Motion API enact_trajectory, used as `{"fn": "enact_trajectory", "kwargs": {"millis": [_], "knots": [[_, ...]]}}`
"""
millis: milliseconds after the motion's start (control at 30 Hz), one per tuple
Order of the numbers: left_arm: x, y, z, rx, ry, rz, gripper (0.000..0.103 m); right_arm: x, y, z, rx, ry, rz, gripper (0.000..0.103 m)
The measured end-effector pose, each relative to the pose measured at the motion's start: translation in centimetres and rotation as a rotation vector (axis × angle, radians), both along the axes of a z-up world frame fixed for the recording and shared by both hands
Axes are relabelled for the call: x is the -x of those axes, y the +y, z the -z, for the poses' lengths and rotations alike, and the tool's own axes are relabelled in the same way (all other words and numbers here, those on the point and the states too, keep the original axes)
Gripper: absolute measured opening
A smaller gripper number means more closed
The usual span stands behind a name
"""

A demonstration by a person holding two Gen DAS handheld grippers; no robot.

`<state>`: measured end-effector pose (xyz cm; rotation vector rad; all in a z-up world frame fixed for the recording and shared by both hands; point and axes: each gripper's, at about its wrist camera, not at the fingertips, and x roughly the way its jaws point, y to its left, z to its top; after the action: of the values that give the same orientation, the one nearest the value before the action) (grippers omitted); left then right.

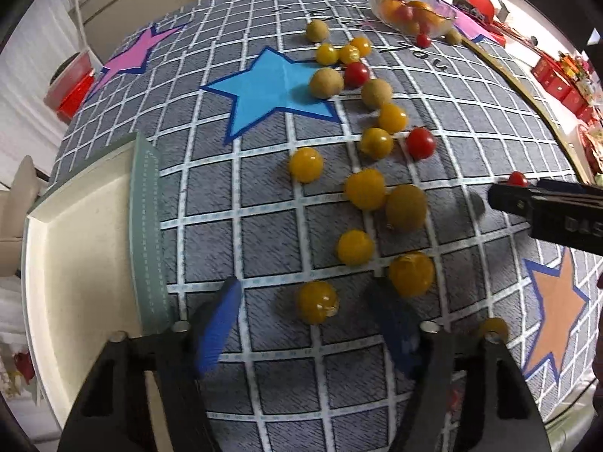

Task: Organize fruits
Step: 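Grasp a red cherry tomato with the right gripper while the left grasps a yellow tomato, then carry both tomatoes over the white tray and open both grippers to drop them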

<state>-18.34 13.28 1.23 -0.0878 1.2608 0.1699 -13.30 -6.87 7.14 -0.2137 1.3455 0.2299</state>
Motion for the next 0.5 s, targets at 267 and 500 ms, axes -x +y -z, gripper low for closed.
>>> {"fn": "enact_trajectory", "kwargs": {"millis": [267,500], "knots": [[0.5,-1.2,-0.6,0.072,0.002,0.046,0.023,-0.1,2.2,0.6,-0.035,-0.017,-0.030,0.021],[1.8,0.3,-2.0,0.152,-0.014,0.011,0.023,-1.5,4.8,1.2,-0.182,0.021,-0.010,0.021]]}}
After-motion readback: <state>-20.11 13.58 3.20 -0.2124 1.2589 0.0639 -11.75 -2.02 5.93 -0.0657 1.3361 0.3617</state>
